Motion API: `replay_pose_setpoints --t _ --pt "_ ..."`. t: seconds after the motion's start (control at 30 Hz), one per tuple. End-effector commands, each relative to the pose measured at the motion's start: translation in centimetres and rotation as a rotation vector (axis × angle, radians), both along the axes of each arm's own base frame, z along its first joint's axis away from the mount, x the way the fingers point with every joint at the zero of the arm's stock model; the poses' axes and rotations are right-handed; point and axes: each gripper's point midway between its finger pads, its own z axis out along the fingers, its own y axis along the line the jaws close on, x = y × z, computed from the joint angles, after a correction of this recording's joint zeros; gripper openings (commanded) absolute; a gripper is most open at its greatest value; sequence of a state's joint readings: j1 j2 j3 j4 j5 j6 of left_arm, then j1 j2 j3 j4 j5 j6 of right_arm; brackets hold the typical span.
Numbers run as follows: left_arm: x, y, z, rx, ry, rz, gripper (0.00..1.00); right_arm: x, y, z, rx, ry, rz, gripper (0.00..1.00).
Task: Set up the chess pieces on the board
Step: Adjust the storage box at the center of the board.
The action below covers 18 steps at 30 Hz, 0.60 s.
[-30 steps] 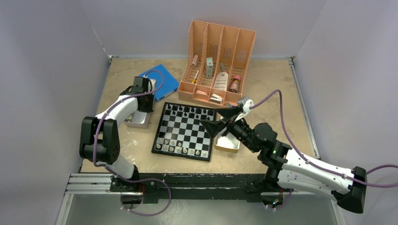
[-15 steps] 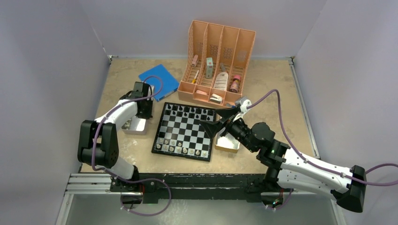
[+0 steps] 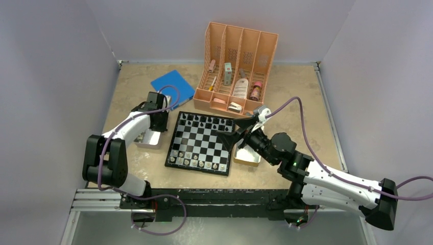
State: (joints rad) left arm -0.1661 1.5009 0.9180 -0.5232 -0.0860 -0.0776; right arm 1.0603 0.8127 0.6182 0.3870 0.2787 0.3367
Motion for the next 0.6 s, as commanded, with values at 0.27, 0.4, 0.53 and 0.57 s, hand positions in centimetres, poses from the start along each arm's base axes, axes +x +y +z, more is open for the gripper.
replay_pose_setpoints --t 0.27,0.4,0.53,0.57 --pt "-0.6 -1.5 1.1 0.062 -0.043 -0.129 0.00 1.0 0.6 2.4 0.013 -0.056 -0.030 0.99" --pt "-0.8 -1.8 0.9 0.078 -0.042 -0.155 0.00 1.1 0.7 2.3 0.007 -0.054 -0.031 0.99" --pt "-0.6 -1.6 0.7 0.105 -0.054 -0.181 0.00 1.2 0.7 2.2 0.010 -0.054 -0.037 0.99" --pt "-0.4 -1.6 0.8 0.105 -0.062 -0.173 0.00 1.2 0.7 2.2 0.009 -0.054 -0.039 0.99"
